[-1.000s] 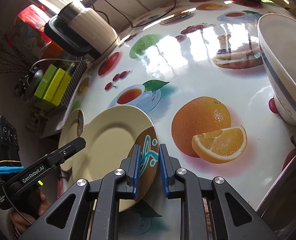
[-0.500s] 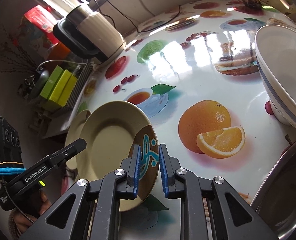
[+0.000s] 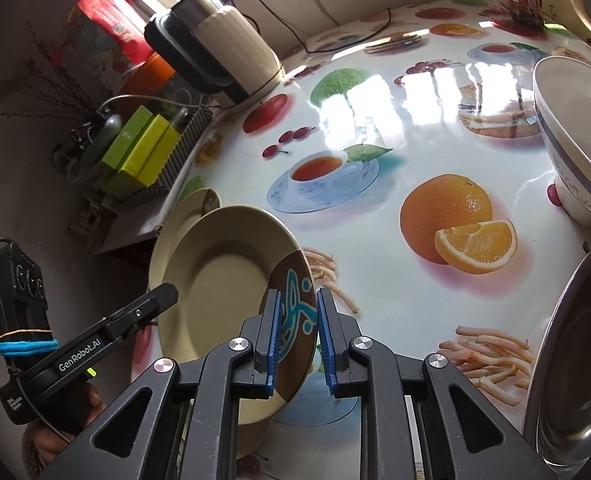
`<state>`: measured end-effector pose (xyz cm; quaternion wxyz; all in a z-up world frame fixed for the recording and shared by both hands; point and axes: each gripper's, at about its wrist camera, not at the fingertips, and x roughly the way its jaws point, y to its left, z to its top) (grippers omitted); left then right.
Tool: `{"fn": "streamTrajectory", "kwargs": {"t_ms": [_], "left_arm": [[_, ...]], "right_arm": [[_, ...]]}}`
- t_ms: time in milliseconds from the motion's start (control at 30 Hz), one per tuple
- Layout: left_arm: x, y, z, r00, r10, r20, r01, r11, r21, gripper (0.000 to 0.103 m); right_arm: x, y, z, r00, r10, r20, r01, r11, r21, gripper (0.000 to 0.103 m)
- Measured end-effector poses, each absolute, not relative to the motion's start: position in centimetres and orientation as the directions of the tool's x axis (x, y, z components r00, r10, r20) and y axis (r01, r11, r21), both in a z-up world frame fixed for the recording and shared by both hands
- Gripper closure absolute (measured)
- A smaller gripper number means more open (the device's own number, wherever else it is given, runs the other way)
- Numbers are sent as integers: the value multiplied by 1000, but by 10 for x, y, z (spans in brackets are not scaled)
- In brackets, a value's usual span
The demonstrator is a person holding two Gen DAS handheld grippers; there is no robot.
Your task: Organize plates and bowls
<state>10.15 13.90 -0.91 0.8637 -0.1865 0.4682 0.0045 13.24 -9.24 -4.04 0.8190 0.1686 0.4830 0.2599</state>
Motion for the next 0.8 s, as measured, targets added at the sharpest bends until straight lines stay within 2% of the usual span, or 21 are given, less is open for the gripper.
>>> {"fn": "streamTrajectory", "kwargs": {"t_ms": [800], "left_arm": [[54, 161, -27, 549, -132, -825, -269, 907, -324, 78]], "right_arm": [[104, -59, -53, 324, 595, -736, -336, 799, 498, 85]]}}
